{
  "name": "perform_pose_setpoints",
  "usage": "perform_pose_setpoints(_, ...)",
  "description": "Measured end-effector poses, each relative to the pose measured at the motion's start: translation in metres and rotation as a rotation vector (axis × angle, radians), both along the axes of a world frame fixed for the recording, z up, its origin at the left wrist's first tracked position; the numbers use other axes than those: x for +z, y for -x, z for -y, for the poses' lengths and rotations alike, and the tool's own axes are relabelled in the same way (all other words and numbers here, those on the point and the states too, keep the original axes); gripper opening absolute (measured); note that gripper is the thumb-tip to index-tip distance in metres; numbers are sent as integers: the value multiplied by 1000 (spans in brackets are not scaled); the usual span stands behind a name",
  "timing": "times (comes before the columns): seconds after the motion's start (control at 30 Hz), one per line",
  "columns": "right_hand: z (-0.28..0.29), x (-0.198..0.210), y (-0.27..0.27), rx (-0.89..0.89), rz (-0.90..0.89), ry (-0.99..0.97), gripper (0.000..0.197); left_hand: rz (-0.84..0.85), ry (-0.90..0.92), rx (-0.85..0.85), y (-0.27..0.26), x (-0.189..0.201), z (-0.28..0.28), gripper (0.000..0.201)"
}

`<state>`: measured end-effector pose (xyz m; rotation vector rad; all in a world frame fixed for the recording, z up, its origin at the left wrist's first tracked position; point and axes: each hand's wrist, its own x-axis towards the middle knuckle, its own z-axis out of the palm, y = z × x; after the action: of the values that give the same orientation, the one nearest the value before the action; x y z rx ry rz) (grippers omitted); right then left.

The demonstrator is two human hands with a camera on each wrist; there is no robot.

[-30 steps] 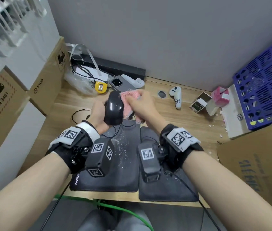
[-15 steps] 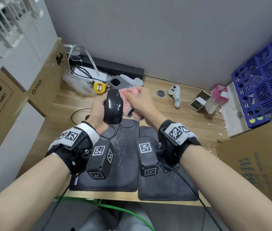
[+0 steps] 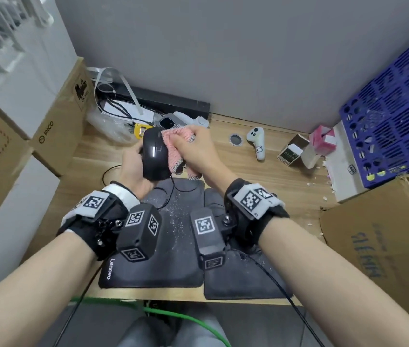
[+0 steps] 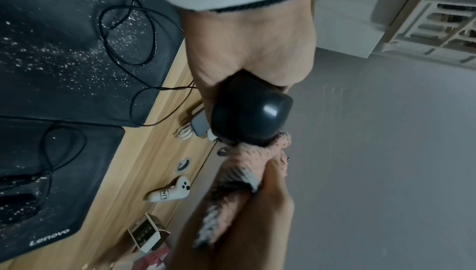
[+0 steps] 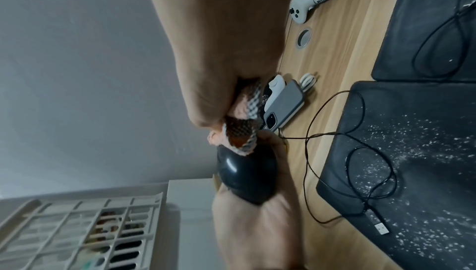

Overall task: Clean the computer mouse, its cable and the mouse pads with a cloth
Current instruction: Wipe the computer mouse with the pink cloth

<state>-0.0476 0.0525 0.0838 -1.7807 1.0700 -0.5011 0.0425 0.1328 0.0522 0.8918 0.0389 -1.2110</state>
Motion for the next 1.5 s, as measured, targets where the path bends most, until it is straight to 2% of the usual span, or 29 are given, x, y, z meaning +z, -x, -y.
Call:
perform_pose_setpoints(0.13,-30,-11,15,174,-72,-4,2,-85,-33,184,-12,-1,9,37)
perform_pose_setpoints(0.23,-44,-15,25,255,-97,62,5,-120,-27,190,-14,0,12,39)
perform_pose_setpoints(0.4,-24,10,26,146,47,97,7,-46,-53,109,-15,3,12,35)
perform_pose_setpoints(0.5,2,22,12,-17,87,121,12,-25,-20,11,-10,4,5,31)
perform_pose_setpoints(0.57,11,24,0,-42,62,134,11,2,17,-16,-3,8,3,30)
perform_pose_setpoints(0.7,2,8,-6,70,-8,60,8,18,9,64,-4,8,8,39)
perform_pose_setpoints(0.77,-11,-1,4,224,-71,28,3,-17,-33,156,-14,0,9,41)
perform_pose_setpoints(0.83,-21,-5,14,382,-167,19,5,-10,-67,214,-22,-9,10,38)
perform_pose_setpoints(0.87,-22,-5,18,399,-181,23,7,24,-101,213,-25,-13,10,39)
perform_pose_setpoints(1.0,-3,9,9,160,-61,40,9,130,-154,107,-20,-22,5,63)
perform_pose_setpoints(1.07,6,24,-5,81,-9,76,8,262,-163,47,-14,-21,3,67)
perform_pose_setpoints(1.13,11,38,-20,94,-12,125,11,414,-141,-2,-8,-17,4,61)
perform_pose_setpoints(1.2,10,41,-30,164,-114,174,17,492,-89,-6,-4,-14,5,49)
perform_pose_setpoints(1.33,-6,28,-29,270,-185,138,8,363,-102,81,-5,-7,7,25)
perform_pose_setpoints(1.43,-20,14,-13,389,-280,132,12,273,-67,180,-11,-11,3,24)
perform_pose_setpoints(1.5,-29,3,0,530,-376,75,13,247,-109,204,-17,-11,0,22)
